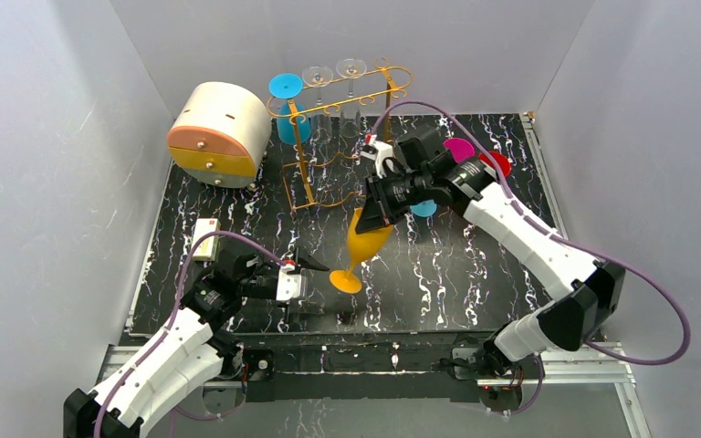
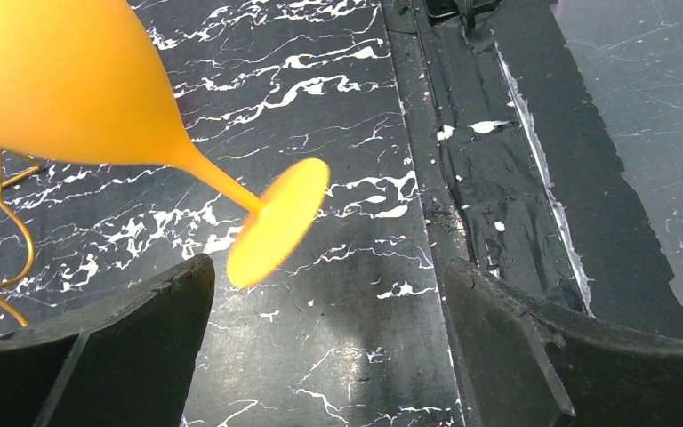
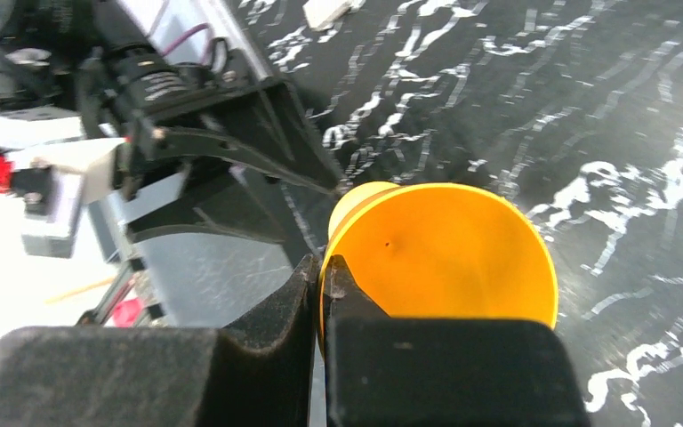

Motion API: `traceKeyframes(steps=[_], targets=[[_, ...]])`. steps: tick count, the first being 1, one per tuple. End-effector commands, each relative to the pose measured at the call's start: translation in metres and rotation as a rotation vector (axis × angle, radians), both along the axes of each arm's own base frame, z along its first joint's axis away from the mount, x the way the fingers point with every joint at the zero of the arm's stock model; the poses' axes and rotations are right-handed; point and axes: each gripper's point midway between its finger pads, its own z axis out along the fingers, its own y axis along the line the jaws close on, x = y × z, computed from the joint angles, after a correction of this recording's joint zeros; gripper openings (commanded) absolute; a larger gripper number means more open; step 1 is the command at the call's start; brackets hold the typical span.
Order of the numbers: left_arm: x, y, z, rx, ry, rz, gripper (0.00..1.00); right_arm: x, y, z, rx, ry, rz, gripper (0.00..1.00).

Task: Take the wine glass off the wine glass rack
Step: Place the wine glass at the center of the board.

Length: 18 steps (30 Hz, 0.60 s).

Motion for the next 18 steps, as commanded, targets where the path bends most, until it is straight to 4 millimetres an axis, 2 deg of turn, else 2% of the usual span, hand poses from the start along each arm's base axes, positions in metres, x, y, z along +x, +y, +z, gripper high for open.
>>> traceKeyframes(steps=[1, 5, 8, 12, 18], targets=[[0.008, 0.000, 0.013, -0.015, -0.017, 0.043, 0.98, 0.035, -0.024, 0.004, -0.053, -0.212, -0.214, 0.01], [0.022, 0.004, 0.017, -0.003, -0.023, 0.131, 0.98, 0.053, -0.057, -0.001, -0.100, -0.376, -0.380, 0.01], [0.034, 0.008, 0.022, -0.004, -0.036, 0.212, 0.98, 0.071, -0.098, -0.010, -0.186, -0.497, -0.581, 0.01], [0.053, 0.016, 0.032, -0.036, -0.029, 0.364, 0.98, 0.082, -0.147, -0.029, -0.335, -0.572, -0.761, 0.01], [0.101, 0.045, 0.051, -0.168, 0.096, 0.795, 0.98, 0.100, -0.200, -0.047, -0.475, -0.602, -0.953, 0.01]])
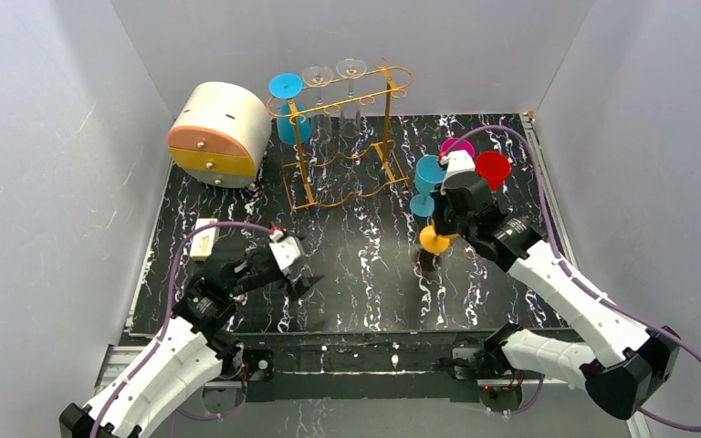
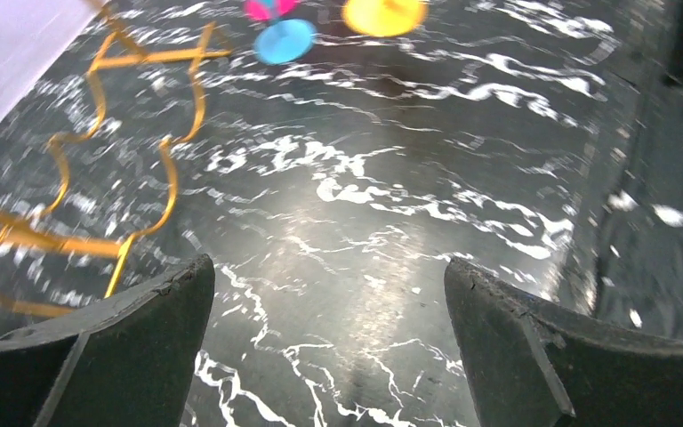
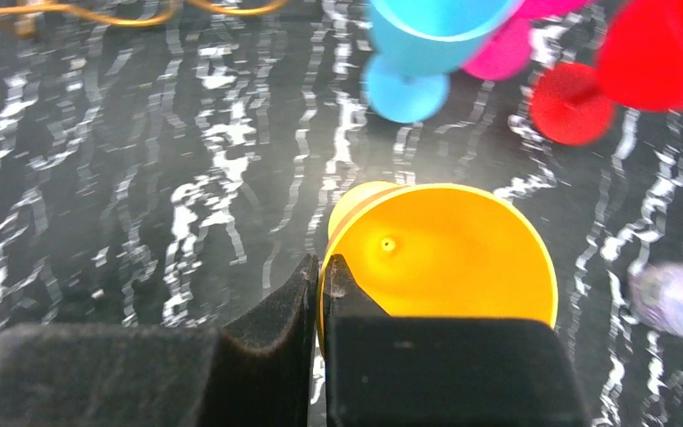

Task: Take the wine glass off the wine glass rack
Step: Place the wine glass at the center of the board.

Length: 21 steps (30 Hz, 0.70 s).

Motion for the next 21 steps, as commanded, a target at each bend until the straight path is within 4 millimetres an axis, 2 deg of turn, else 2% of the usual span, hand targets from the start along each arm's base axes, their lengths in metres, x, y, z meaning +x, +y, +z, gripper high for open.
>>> traceKeyframes(steps=[1, 4, 8, 14, 21], targets=[[0.048, 0.031, 0.032, -0.171, 0.060, 0.417, 0.98, 0.031, -0.047, 0.008, -0.069, -0.112, -0.230, 0.01], [0.065, 0.054, 0.038, -0.192, 0.083, 0.602, 0.98, 0.045, -0.066, 0.008, -0.065, -0.114, -0.305, 0.01], [0.071, 0.075, 0.036, -0.180, 0.097, 0.740, 0.98, 0.066, -0.078, 0.012, -0.008, -0.128, -0.341, 0.01], [0.073, 0.089, 0.040, -0.172, 0.088, 0.814, 0.98, 0.089, -0.077, 0.000, 0.026, -0.077, -0.339, 0.01], [0.069, 0.092, 0.049, -0.181, 0.056, 0.803, 0.98, 0.106, -0.073, -0.021, 0.006, -0.046, -0.307, 0.01]])
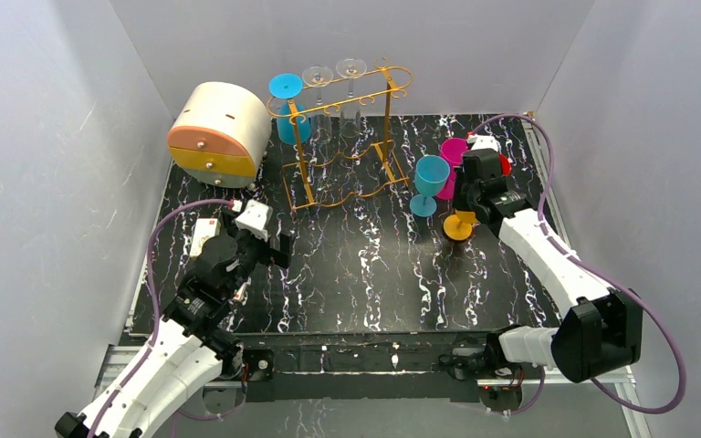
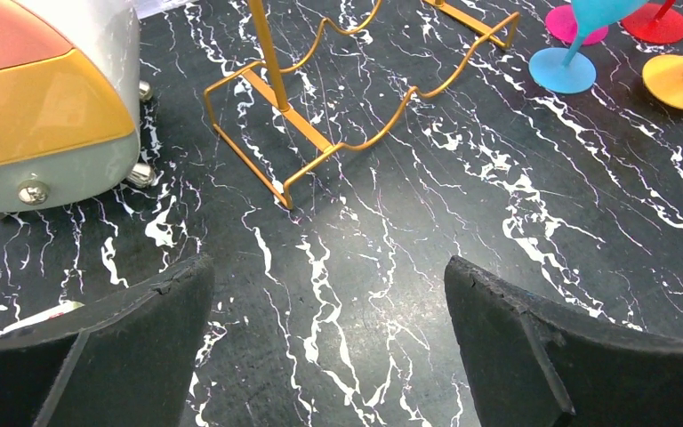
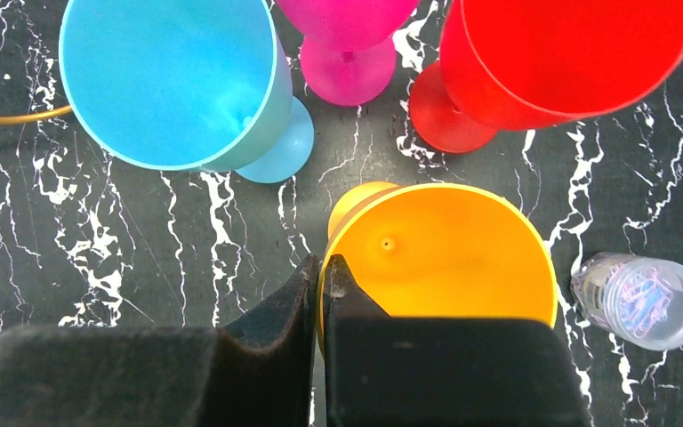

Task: Take the wine glass off the wine glass rack
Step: Place the wine glass at the center of the board.

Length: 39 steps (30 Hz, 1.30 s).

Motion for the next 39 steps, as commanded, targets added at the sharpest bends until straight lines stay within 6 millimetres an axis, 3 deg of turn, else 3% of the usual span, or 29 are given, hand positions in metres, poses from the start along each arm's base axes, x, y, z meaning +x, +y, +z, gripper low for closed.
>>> traceKeyframes(steps=[1, 11, 14, 19, 25, 28, 33, 37, 39], targets=[[-0.001, 0.007, 0.022, -0.018, -0.057, 0.026, 0.98, 0.025, 0.008, 0.024, 0.034, -0.103, 0.031, 0.01], [-0.002, 0.007, 0.025, -0.012, -0.067, 0.015, 0.98, 0.040, 0.009, 0.008, 0.015, -0.051, 0.035, 0.02], [-0.002, 0.008, 0.025, -0.012, -0.068, 0.020, 0.98, 0.041, 0.007, 0.004, -0.007, -0.022, 0.022, 0.18], [-0.002, 0.008, 0.025, -0.011, -0.071, 0.020, 0.98, 0.039, 0.006, 0.009, -0.008, -0.016, 0.022, 0.29], [-0.002, 0.009, 0.024, -0.001, -0.067, 0.020, 0.98, 0.039, 0.010, 0.029, 0.013, -0.052, 0.039, 0.34], [-0.002, 0.010, 0.025, -0.016, -0.065, 0.033, 0.98, 0.037, 0.014, 0.044, 0.040, -0.070, 0.060, 0.42], [-0.003, 0.001, 0.027, -0.053, -0.044, 0.004, 0.98, 0.030, 0.026, 0.080, 0.123, -0.128, 0.102, 0.43], [0.000, -0.006, 0.024, -0.085, -0.004, -0.002, 0.98, 0.017, 0.051, 0.115, 0.291, -0.205, 0.187, 0.51], [-0.002, -0.027, 0.017, -0.085, 0.051, -0.100, 0.98, 0.004, 0.072, 0.132, 0.411, -0.236, 0.276, 0.51]])
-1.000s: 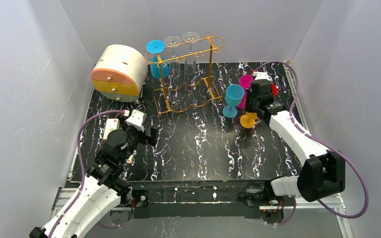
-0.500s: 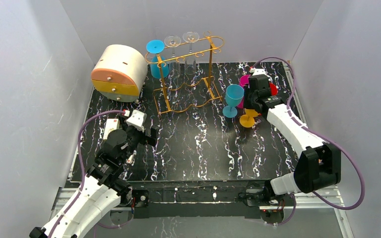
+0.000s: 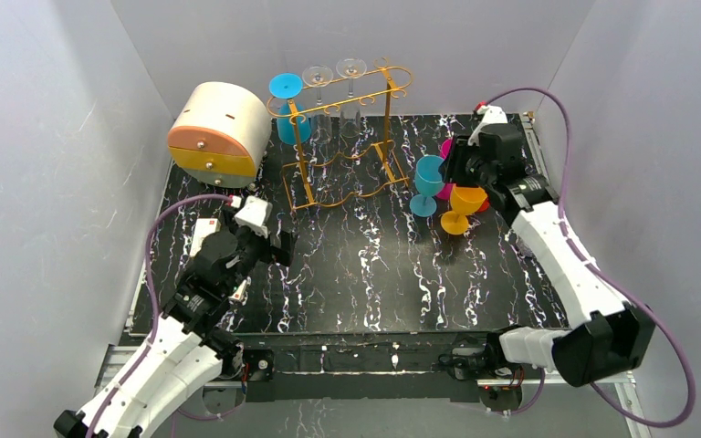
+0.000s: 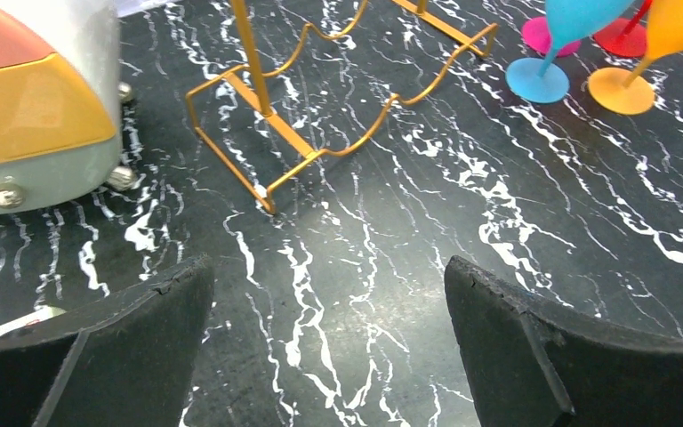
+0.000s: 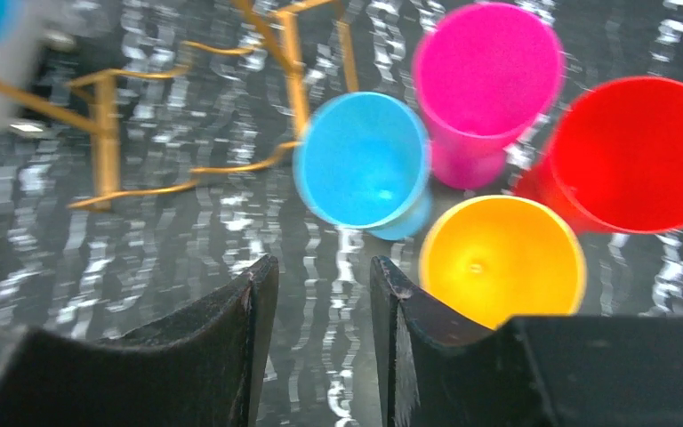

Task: Take the wine glass off the wine glass rack
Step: Place the wine glass at the center of the board, then adjust the wine rack at the center of the board.

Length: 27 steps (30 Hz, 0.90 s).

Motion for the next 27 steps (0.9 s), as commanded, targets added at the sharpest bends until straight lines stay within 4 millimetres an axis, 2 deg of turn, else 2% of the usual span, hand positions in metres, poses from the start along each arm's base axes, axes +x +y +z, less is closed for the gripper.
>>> traceKeyframes(steps=[1, 4, 8, 12, 14, 18, 25, 27], targets=[[0.000, -0.032, 0.003, -0.046, 0.085, -0.133, 0.98, -0.023, 0.046, 0.066, 0.287, -0.133, 0.188, 0.51], [0.007, -0.045, -0.011, -0.006, 0.187, -0.166, 0.98, -0.046, 0.060, 0.073, 0.399, -0.123, 0.260, 0.54], [0.026, -0.053, -0.011, 0.031, 0.179, -0.169, 0.98, -0.067, 0.055, 0.069, 0.435, -0.156, 0.267, 0.58], [0.051, -0.060, -0.010, -0.007, 0.124, -0.167, 0.98, -0.072, 0.042, 0.071, 0.387, -0.186, 0.229, 0.62], [0.069, -0.056, -0.014, -0.022, 0.117, -0.143, 0.98, -0.076, 0.040, 0.074, 0.376, -0.197, 0.233, 0.62], [0.101, -0.045, -0.032, -0.118, 0.106, -0.107, 0.98, -0.081, 0.034, 0.084, 0.354, -0.239, 0.226, 0.64], [0.124, -0.043, -0.050, -0.021, 0.095, -0.131, 0.98, -0.083, 0.025, 0.098, 0.326, -0.308, 0.206, 0.66], [0.129, -0.049, -0.060, 0.008, 0.087, -0.178, 0.98, -0.082, 0.023, 0.101, 0.325, -0.319, 0.198, 0.66]])
